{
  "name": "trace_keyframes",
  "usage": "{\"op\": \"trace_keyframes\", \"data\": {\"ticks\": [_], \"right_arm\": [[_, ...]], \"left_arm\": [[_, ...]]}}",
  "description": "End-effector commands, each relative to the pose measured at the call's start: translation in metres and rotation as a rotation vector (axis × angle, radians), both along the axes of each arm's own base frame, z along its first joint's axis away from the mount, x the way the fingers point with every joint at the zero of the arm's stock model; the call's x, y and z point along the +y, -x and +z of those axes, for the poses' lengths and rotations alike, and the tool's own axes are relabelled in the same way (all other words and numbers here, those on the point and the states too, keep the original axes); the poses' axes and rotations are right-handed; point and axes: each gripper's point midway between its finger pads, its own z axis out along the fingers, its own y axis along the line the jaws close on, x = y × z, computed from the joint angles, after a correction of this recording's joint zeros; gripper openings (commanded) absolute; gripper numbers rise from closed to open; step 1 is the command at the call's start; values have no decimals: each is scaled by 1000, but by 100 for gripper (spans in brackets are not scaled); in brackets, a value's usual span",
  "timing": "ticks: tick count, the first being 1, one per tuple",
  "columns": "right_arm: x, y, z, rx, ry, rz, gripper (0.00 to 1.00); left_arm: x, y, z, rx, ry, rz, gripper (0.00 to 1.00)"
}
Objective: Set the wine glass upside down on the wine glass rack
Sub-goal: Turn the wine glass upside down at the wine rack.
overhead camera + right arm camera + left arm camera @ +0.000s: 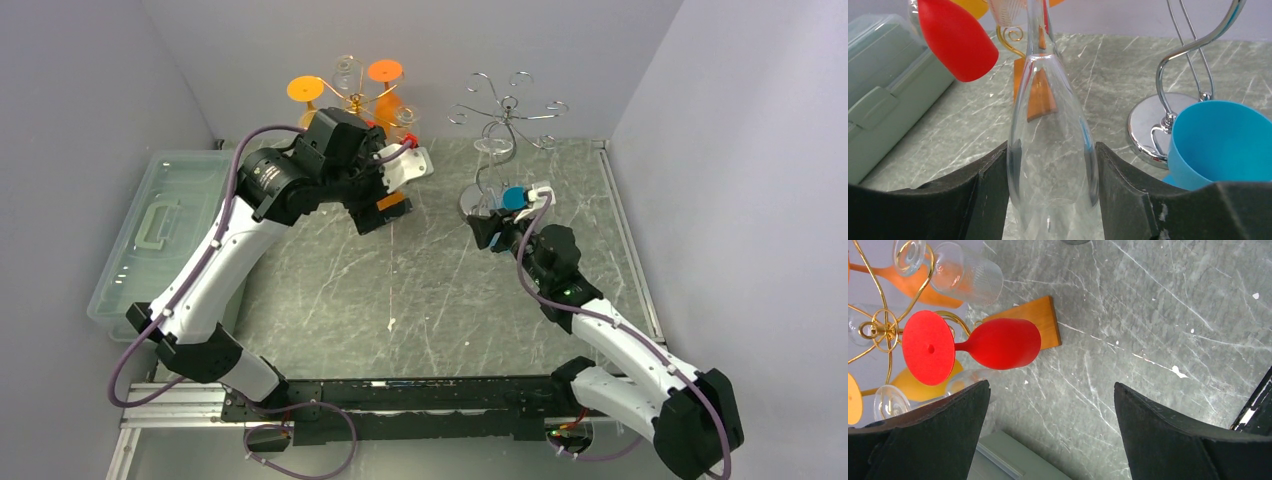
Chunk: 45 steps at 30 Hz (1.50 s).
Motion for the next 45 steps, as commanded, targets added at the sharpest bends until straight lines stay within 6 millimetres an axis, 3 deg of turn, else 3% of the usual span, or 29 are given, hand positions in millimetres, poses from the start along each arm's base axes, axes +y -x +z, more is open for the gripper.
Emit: {"op": "trace_keyframes", "data": {"ticks": [1, 13, 20, 37, 45], "right_arm": [[1, -10, 56, -132, -122, 13, 1], [-8, -41, 45, -82, -227, -54, 2], [-11, -50, 49, -78, -256, -34, 2], [-2, -79, 32, -44, -115, 25, 2], [15, -85, 26, -70, -20, 132, 4]], "left_arm": [[1, 1, 8, -12, 36, 27, 99], [-2, -3, 10, -25, 43, 27, 99], [0, -2, 6, -43, 28, 9, 99], [3, 1, 9, -61, 39, 5, 99], [4, 2, 5, -55, 37, 7, 99]]}}
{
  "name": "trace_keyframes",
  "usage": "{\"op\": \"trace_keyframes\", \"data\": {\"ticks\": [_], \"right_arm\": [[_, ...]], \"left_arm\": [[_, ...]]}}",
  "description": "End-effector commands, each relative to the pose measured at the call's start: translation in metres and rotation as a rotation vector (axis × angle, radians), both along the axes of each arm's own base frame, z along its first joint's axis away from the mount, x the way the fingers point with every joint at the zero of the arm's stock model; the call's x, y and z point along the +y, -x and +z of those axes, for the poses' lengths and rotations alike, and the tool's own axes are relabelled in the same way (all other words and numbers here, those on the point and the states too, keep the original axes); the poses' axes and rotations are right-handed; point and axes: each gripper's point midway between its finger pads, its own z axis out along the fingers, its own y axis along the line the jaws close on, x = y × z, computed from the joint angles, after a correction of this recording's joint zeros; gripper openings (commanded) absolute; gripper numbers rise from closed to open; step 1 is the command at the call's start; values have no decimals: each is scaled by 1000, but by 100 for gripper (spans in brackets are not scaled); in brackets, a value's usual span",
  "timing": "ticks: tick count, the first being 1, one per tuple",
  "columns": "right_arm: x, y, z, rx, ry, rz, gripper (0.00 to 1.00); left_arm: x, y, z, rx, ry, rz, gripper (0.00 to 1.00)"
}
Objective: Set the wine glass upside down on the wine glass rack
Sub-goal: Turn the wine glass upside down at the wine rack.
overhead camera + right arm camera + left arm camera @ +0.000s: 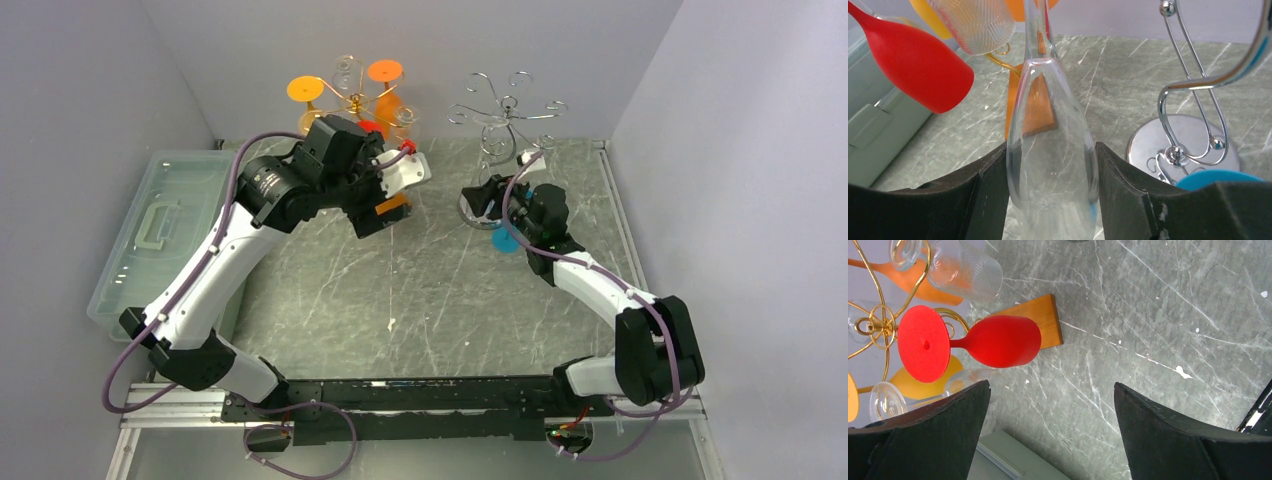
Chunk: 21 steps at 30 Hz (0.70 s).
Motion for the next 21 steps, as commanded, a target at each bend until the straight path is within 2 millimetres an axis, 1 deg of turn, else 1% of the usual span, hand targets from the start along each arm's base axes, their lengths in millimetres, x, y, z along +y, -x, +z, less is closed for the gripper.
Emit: {"op": "trace_keyframes", "data": {"ticks": [1, 6, 11, 13, 17, 21], "right_arm": [[12, -6, 40, -155, 46, 89, 4], [15, -1, 36, -189, 85, 126, 5], [15, 3, 32, -220, 118, 144, 2], [14, 5, 31, -247, 138, 147, 0], [11, 8, 31, -321, 157, 134, 0], [8, 7, 28, -340, 153, 117, 0]], "left_arm": [[1, 2, 15, -43, 43, -1, 99], [5, -2, 15, -65, 26, 21, 99], [5, -4, 14, -64, 20, 30, 99], [5, -5, 13, -63, 18, 34, 99], [5, -6, 12, -65, 17, 36, 100], [5, -7, 11, -67, 13, 38, 99]]}}
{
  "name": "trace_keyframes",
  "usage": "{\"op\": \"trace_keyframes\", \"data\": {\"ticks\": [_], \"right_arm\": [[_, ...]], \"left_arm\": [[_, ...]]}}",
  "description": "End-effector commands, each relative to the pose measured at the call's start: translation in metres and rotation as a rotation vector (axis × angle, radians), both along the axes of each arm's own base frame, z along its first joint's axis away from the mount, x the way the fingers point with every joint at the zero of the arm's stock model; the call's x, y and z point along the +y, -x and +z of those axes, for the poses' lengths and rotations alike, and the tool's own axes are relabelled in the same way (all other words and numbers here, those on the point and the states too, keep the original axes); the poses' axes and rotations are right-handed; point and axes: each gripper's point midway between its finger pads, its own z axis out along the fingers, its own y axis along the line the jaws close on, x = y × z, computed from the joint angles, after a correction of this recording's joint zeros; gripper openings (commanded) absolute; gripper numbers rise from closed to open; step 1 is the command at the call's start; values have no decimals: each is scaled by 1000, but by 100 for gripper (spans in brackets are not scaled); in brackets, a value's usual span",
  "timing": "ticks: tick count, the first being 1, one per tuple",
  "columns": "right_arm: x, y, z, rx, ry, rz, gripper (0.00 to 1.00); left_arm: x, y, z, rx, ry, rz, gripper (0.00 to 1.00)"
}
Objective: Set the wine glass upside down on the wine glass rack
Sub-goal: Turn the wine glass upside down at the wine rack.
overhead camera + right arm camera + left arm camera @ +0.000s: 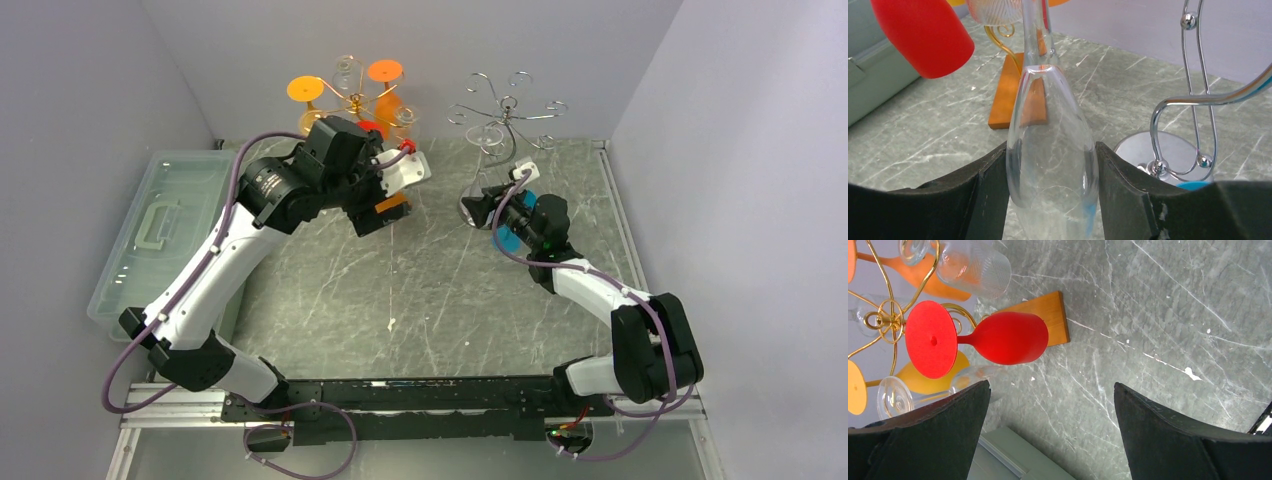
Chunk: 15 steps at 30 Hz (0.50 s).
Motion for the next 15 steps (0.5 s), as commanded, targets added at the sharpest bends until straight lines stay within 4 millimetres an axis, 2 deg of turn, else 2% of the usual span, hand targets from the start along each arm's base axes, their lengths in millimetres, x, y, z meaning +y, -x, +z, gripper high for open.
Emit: {"op": "trace_keyframes", "data": {"ticks": [1, 15], "right_arm": [[2, 0, 39, -190, -13, 15, 0], [-14, -2, 36, -240, -34, -80, 0]], "left_arm": [[2, -2, 12, -46, 25, 9, 99], [3, -13, 6, -81, -15, 22, 99]]}}
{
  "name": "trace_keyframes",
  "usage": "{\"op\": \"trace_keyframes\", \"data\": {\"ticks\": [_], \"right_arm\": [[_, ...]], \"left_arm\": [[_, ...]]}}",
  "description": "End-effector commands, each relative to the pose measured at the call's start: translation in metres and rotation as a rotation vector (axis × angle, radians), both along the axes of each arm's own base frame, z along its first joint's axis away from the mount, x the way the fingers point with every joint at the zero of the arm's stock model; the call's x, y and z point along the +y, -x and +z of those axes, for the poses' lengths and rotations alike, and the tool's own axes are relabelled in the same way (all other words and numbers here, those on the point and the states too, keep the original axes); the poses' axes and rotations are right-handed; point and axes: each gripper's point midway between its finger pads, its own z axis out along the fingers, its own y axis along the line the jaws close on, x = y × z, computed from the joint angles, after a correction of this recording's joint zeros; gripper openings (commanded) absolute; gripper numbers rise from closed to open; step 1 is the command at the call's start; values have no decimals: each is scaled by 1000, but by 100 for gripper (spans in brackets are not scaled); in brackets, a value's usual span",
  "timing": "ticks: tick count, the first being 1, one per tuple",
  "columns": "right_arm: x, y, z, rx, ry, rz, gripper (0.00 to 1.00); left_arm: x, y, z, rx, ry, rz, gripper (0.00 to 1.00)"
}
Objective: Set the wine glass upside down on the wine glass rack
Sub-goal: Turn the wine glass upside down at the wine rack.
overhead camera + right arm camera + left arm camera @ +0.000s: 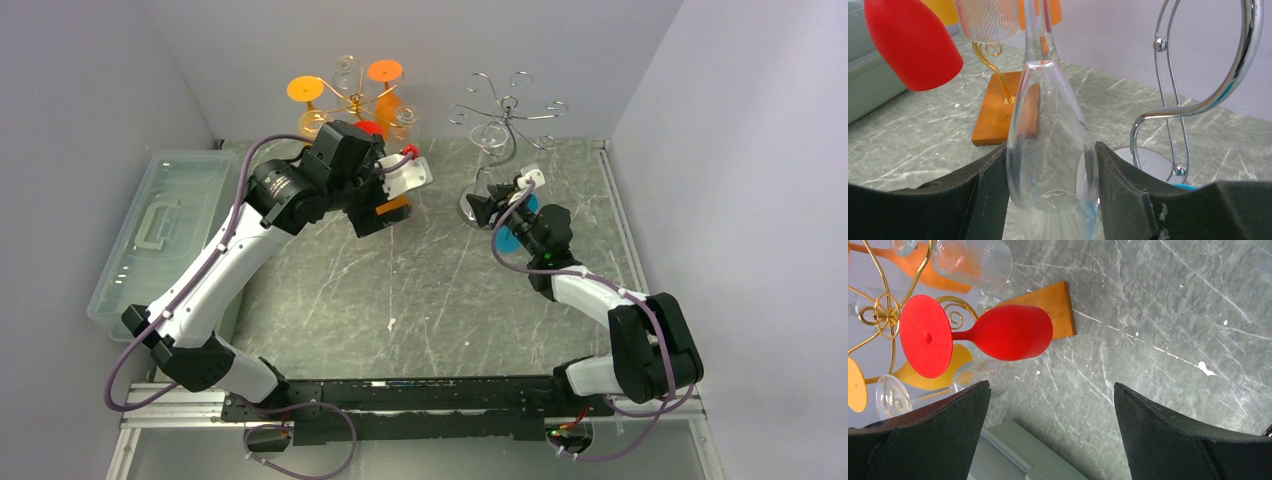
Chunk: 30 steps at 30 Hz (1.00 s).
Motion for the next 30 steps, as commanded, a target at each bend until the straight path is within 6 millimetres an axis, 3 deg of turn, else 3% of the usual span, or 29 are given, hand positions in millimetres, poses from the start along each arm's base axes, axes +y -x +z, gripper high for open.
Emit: {"op": "trace_keyframes", "data": {"ticks": [1, 16, 19, 22, 23, 24, 30], "right_arm": [[-4, 0, 28, -120, -37, -26, 0], [-12, 1, 11, -59, -130, -75, 2], [-9, 0, 2, -28, -117, -62, 38], [-8, 0, -3, -13, -103, -55, 62], [-8, -1, -5, -9, -100, -57, 92], [-9, -1, -6, -4, -96, -61, 99], [-12, 1, -5, 15, -75, -76, 100]], "left_arm": [[-2, -6, 20, -68, 39, 7, 99], [-1, -12, 18, -86, 26, 31, 99], [0, -14, 17, -95, 22, 31, 99], [1, -14, 18, -99, 18, 33, 99], [1, -14, 18, -100, 19, 33, 99], [1, -14, 18, -102, 19, 32, 100], [2, -16, 18, -111, 15, 33, 100]]}}
